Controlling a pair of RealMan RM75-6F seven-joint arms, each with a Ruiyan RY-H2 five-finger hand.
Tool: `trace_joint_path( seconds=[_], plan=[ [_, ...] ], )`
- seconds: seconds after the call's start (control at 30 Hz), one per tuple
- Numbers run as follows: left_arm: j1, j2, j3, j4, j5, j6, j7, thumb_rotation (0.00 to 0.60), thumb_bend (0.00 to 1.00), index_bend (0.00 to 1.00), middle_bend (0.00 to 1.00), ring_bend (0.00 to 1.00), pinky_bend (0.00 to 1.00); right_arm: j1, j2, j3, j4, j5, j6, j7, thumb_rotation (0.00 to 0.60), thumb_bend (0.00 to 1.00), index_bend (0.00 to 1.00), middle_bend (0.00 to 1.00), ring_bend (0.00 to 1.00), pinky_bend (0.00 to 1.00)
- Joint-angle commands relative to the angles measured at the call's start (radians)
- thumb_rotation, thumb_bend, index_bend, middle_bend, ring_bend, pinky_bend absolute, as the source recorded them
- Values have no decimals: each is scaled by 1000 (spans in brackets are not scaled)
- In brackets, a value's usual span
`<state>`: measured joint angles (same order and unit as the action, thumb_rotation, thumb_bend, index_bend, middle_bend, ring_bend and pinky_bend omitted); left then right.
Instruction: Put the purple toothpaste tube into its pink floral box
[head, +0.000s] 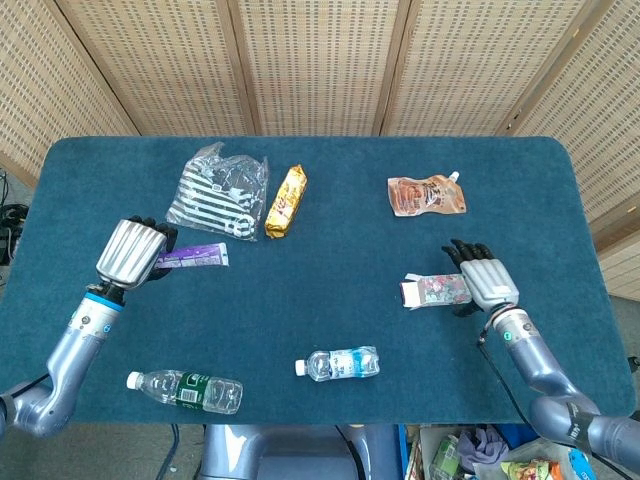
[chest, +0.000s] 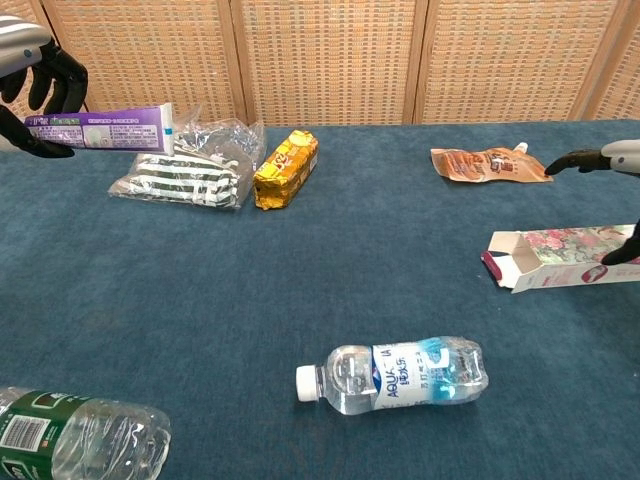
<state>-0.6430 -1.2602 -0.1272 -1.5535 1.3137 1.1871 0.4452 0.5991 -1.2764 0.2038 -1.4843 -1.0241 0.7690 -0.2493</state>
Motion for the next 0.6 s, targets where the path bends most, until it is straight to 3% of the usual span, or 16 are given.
trace_joint_path(
  seconds=[0.03, 0.3, 0.6],
  plan=[
    [0, -4, 0, 0, 2, -1, 2, 600, 289, 812, 678, 566, 597, 14, -17, -5, 20, 17, -12, -5, 600, 0, 72, 0, 0, 0],
    [0, -21, 0, 18, 3, -12, 1, 600, 290, 812, 678, 566, 597, 18, -70, -19, 102, 22, 3, 24, 600, 2, 190, 0, 0, 0],
    [1, -37, 3, 42, 17, -20, -13, 600, 289, 811, 678, 566, 597, 15, -147, -41, 261, -3, -21, 105, 600, 5, 199, 0, 0, 0]
  ],
)
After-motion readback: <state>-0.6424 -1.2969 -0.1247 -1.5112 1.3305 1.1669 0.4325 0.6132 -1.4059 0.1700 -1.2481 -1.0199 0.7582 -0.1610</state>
